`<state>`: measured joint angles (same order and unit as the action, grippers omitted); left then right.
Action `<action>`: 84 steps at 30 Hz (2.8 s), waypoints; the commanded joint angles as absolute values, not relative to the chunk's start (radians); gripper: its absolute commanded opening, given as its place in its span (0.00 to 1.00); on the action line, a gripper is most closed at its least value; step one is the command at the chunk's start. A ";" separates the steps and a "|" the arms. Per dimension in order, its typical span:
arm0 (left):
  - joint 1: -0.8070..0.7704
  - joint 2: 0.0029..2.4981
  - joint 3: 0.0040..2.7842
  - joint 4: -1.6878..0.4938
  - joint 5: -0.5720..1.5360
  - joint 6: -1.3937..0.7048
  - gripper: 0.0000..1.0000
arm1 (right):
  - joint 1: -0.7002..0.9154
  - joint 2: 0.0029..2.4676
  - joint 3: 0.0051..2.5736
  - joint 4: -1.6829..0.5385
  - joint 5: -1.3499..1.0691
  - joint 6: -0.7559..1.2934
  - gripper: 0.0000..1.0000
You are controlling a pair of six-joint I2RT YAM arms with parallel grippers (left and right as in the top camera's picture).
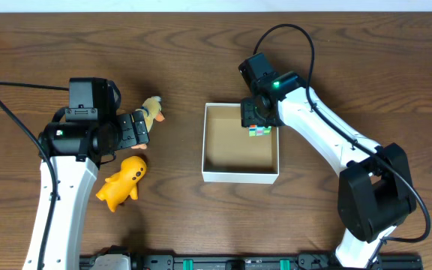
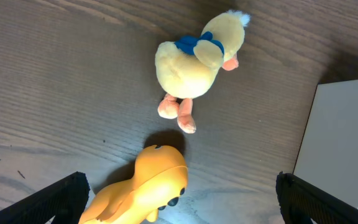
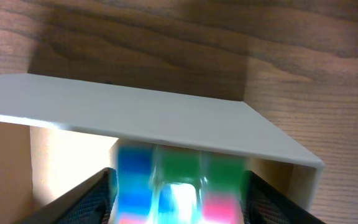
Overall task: Pack container
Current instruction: 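Carry the cube into the white box and release it, then move the right gripper to the orange round part and grasp it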
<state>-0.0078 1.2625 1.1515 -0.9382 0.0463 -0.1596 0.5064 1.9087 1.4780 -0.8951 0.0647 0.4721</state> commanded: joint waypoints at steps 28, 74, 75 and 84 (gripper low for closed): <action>-0.010 1.267 1.169 -0.941 0.045 -0.150 0.98 | 0.588 1.900 1.526 -0.852 0.210 0.355 0.15; -0.010 1.267 1.169 -0.941 0.045 -0.150 0.98 | -0.281 1.687 0.928 -0.666 0.056 0.447 0.94; -0.010 1.267 1.169 -0.941 0.045 -0.150 0.98 | -0.281 1.687 0.921 -0.655 0.056 0.447 0.94; -0.010 1.267 1.169 -0.941 0.045 -0.151 0.98 | -0.281 1.687 0.880 -0.621 0.055 0.440 0.84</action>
<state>-0.0078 1.2625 1.1515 -0.9382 0.0463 -0.1596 -0.2790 1.6844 0.8906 -0.6231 0.0555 0.4519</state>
